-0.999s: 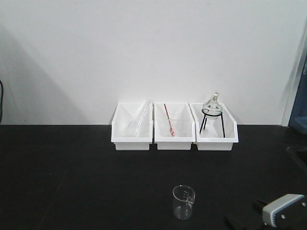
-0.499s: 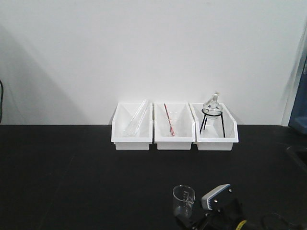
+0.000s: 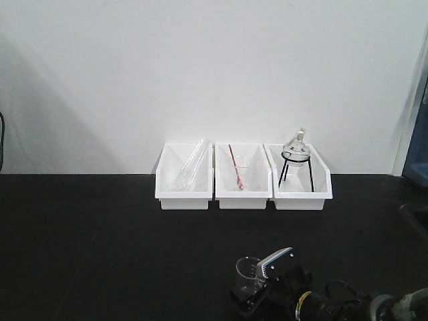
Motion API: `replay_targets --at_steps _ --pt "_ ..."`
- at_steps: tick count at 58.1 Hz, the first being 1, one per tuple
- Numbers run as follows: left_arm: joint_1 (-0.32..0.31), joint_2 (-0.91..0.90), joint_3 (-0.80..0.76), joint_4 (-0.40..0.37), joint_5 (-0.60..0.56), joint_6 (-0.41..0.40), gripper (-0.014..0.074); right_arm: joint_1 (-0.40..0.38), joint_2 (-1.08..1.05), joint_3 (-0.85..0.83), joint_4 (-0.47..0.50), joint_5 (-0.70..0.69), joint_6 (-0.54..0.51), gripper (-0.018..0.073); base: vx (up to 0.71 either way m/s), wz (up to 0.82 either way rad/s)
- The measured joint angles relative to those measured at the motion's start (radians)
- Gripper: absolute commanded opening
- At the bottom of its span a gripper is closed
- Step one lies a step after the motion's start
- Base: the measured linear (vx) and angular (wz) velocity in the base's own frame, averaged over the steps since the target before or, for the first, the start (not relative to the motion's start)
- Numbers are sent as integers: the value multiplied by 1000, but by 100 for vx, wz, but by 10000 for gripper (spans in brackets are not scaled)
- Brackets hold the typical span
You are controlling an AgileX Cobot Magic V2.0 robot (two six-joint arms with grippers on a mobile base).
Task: Pick beaker and place in left cabinet
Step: 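Move the right gripper down around the clear glass beaker, then close the right gripper on the beaker and lift it off the bench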
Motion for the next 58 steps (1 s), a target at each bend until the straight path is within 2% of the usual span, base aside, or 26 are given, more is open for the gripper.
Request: replay_targets --at_steps 14,22,32,42,43,50,58 --pt "0 0 0 0 0 0 1 0 62 -80 1 1 17 592 0 0" --pt "0 0 0 0 0 0 1 0 71 -87 1 1 21 539 0 0" --pt "0 0 0 0 0 0 1 1 52 -87 -1 33 48 376 0 0" --pt "0 0 0 0 0 0 1 2 -62 -87 -13 116 96 120 0 0" --pt "0 0 0 0 0 0 1 11 -174 -87 -19 188 100 -15 0 0" --pt "0 0 0 0 0 0 1 36 -288 -87 -20 281 106 -11 0 0" --pt "0 0 0 0 0 0 1 101 -418 -87 -22 388 145 -7 0 0"
